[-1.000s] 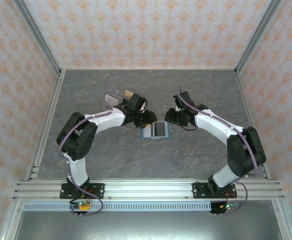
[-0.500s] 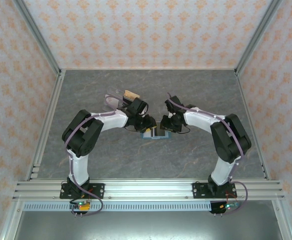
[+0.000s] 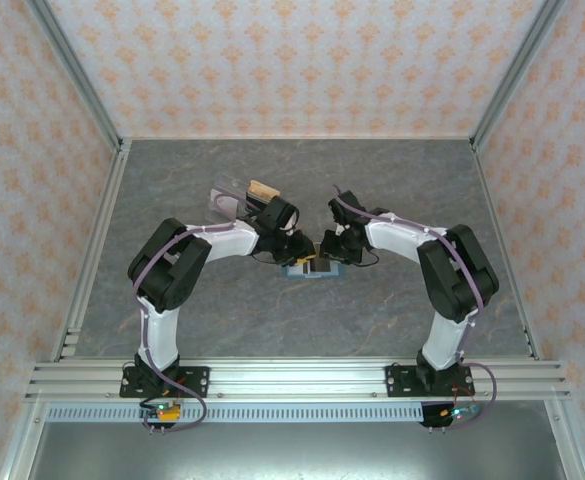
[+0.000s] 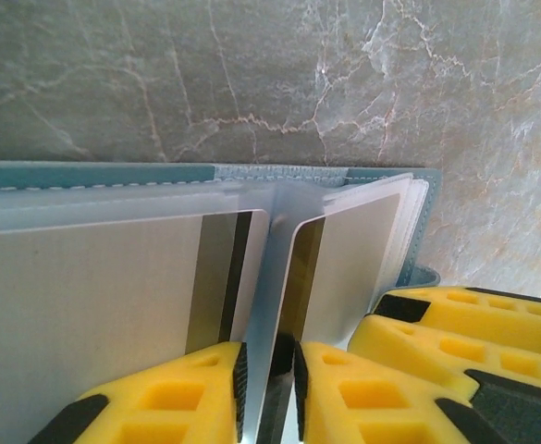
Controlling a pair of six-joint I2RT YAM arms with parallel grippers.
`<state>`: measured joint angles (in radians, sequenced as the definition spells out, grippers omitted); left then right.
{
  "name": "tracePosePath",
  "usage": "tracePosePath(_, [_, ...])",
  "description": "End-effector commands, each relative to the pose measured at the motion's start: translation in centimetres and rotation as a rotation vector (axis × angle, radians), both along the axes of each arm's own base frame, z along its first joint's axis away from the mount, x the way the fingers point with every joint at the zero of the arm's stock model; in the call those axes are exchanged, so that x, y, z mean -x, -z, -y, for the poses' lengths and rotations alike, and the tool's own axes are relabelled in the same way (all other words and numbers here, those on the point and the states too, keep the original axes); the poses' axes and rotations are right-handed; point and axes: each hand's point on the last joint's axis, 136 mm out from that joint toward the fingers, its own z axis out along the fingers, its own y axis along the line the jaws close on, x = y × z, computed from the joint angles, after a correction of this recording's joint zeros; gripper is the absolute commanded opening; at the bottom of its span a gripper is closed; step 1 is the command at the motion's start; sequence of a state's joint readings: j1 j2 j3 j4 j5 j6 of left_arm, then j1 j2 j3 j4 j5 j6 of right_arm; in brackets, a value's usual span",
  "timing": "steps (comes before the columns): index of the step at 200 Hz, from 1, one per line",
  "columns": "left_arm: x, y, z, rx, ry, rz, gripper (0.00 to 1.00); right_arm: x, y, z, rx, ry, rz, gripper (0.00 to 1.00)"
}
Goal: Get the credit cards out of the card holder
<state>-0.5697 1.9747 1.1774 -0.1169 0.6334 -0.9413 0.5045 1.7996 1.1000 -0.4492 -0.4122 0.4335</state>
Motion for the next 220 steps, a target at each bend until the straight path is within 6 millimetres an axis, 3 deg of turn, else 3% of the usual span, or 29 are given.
tracePosePath(1, [-0.3,-0.6,1.1,0.033,0.024,0.013,0.18,0.8,1.6,0.9,0.070,-0.007,-0.047,0.29])
tracePosePath(35, [-0.3,-1.1,0.5,0.023,0.018,0.025,0.07,0.7,1.7,1.7,0.111,0.009,-0.040,0.29])
tracePosePath(81, [0.4,-1.1,-1.7,-0.060,0.025,0.025,0.06,0.5,1.8,3.1,0.173,0.053,-0.028,0.27])
tracePosePath(85, [0.3,-2.3,-1.9,-0.051,0.023,0.049,0.06,0.5,1.8,3.2,0.173,0.054,-0.026,0.27])
tracePosePath(131, [0.9,-3.2,-4.2,-0.096,0.021,0.062,0.06,0.0,0.9,3.2,0.152,0.068,0.001,0.27])
tracePosePath(154, [0.8,-4.4,-5.7,-0.114,0.001,0.088,0.06,-0.7,-1.3,2.3,0.082,0.058,0.065,0.29])
tracePosePath(176, [0.5,-6.5,-7.1,-0.105,-0.030,0.137,0.06,-1.5,-4.8,0.9,-0.036,0.050,0.146,0.39])
tracePosePath(220, [-0.8,-12.0,-9.4,-0.012,-0.126,0.264,0.06,-2.4,-11.2,-4.9,-0.411,-0.037,0.195,0.62])
